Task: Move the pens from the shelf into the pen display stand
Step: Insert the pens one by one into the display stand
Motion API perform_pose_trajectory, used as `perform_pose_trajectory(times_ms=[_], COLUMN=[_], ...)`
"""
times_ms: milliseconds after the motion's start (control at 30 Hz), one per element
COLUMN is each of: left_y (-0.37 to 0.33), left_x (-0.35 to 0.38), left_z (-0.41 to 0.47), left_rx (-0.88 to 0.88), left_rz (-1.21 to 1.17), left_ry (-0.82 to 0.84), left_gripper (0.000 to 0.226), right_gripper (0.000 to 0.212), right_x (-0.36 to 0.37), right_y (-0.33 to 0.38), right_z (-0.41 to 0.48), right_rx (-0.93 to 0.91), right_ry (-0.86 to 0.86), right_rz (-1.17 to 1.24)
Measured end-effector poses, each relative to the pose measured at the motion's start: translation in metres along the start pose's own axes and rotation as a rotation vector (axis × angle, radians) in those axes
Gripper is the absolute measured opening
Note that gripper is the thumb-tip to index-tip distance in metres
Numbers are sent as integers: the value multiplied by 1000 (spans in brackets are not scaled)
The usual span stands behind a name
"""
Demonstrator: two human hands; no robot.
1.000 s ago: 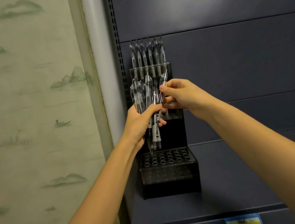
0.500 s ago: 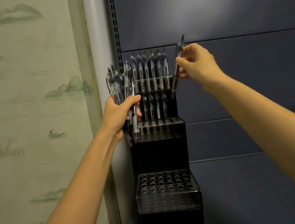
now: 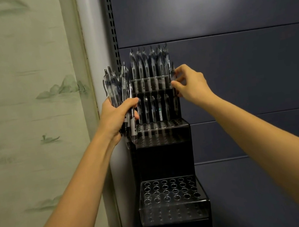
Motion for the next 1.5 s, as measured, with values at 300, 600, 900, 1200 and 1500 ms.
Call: perform_pose_trajectory(times_ms=[300, 600, 900, 1200, 1500], left_y=[12, 12, 6, 1, 6], left_x=[4, 3, -9, -6, -14], left_z=[1, -4, -4, -3, -2], left_rx=[-2, -5, 15, 49, 25], left_rz=[5, -20, -22, -30, -24], left_ry=[22, 29, 7, 54, 58], left_gripper=[12, 13, 17, 18, 17], right_gripper=[29, 23, 13, 27, 10], right_x=[26, 27, 3, 52, 73], right_y=[-29, -37, 15, 78, 72], right_z=[-8, -10, -14, -40, -40], right_rx=[102, 192, 23, -8, 118], right_ry=[90, 62, -48, 420, 559], right_rz=[-20, -259, -89, 212, 335])
Point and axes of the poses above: each hand's wrist, its own z-axis towards the middle knuckle, its own x-axis out of the palm, y = z × x, the point moved 8 cm from there along z, towards the middle knuckle, and after that the axes turned 11 degrees about x, right-handed, at the moved point
